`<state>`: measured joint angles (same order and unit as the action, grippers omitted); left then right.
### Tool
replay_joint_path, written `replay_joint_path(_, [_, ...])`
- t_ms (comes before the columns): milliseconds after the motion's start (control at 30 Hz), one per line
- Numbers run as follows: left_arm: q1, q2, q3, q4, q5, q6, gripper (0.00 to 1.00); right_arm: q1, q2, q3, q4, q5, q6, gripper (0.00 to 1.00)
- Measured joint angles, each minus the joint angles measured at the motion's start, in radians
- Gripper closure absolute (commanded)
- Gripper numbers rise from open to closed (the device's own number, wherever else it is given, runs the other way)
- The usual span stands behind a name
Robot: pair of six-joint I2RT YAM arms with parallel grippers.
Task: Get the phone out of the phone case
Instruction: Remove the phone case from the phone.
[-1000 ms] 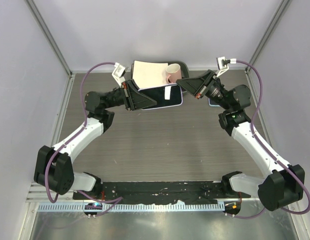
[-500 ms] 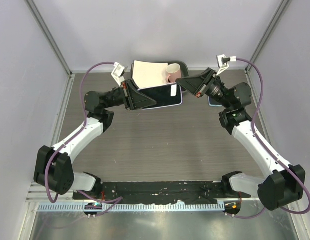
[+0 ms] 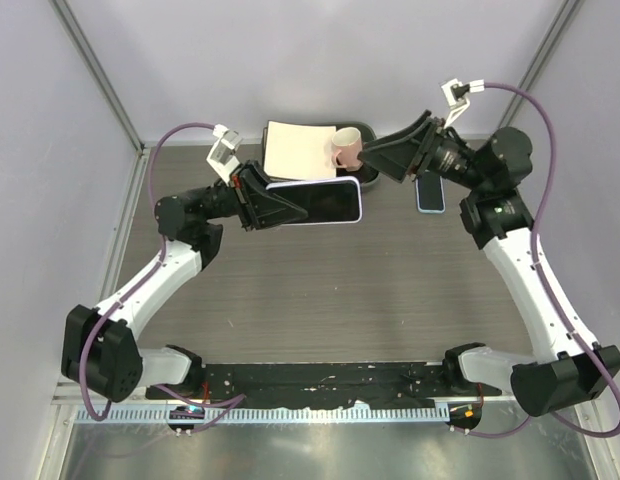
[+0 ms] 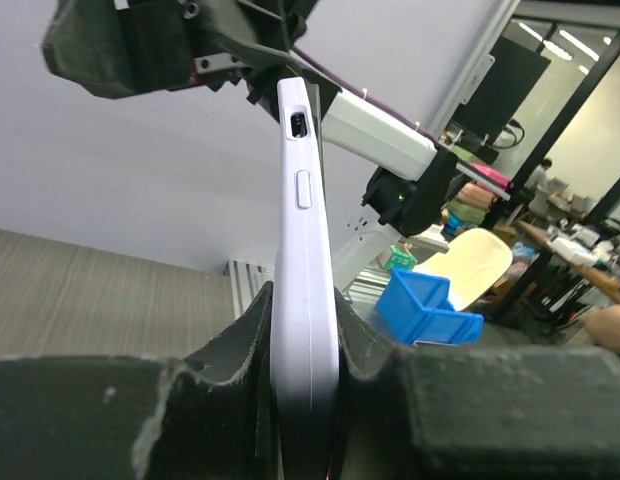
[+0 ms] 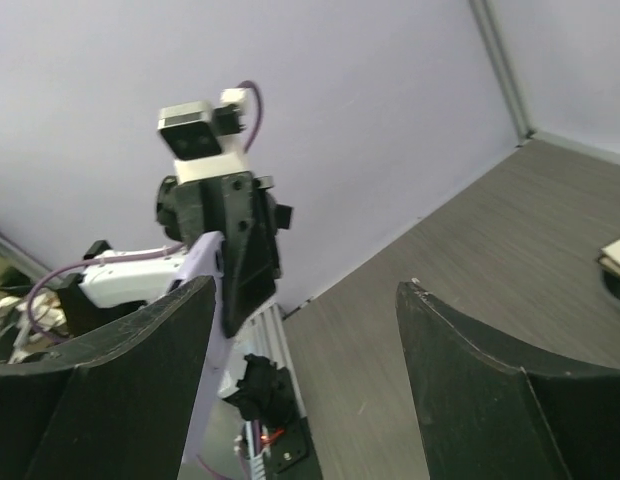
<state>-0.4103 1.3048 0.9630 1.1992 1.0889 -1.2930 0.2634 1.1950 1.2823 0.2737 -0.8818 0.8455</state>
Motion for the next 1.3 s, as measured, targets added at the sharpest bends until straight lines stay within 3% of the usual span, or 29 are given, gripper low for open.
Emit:
replay_joint_path(200, [0.000, -0.045, 0.000, 0.018, 0.012, 0.031, 1.00, -0.145, -0.027, 0.097, -0.217, -0.058, -0.136, 0.18])
replay_joint_path(267, [0.000, -0.048, 0.000, -0.002, 0.012, 0.051, 1.00, -0.201, -0.039, 0.102, -0.254, -0.115, -0.169, 0.12])
replay_joint_path(367, [0.000, -0.048, 0.000, -0.078, 0.009, 0.093, 1.00, -0.232, -0.045, 0.102, -0.293, -0.238, -0.242, 0.11])
replay_joint_path(533, [0.000, -0.047, 0.000, -0.241, -0.024, 0.166, 1.00, -0.227, -0.066, 0.050, -0.296, -0.438, -0.325, 0.10])
replay_joint_path(667, [0.000, -0.043, 0.000, -0.357, -0.063, 0.212, 1.00, -0.227, -0.093, -0.051, -0.209, -0.500, -0.313, 0.09])
replay_joint_path(767, [0.000, -0.042, 0.000, -0.420, -0.090, 0.236, 1.00, -0.227, -0.096, -0.091, -0.238, -0.475, -0.371, 0.06])
replay_joint_path(967, [0.001, -0.042, 0.000, -0.484, -0.124, 0.258, 1.00, -0.120, -0.098, -0.052, -0.583, -0.217, -0.730, 0.08])
replay_joint_path(1300, [0.001, -0.042, 0.000, -0.512, -0.116, 0.282, 1.00, -0.044, 0.017, -0.016, -0.841, -0.249, -0.956, 0.23])
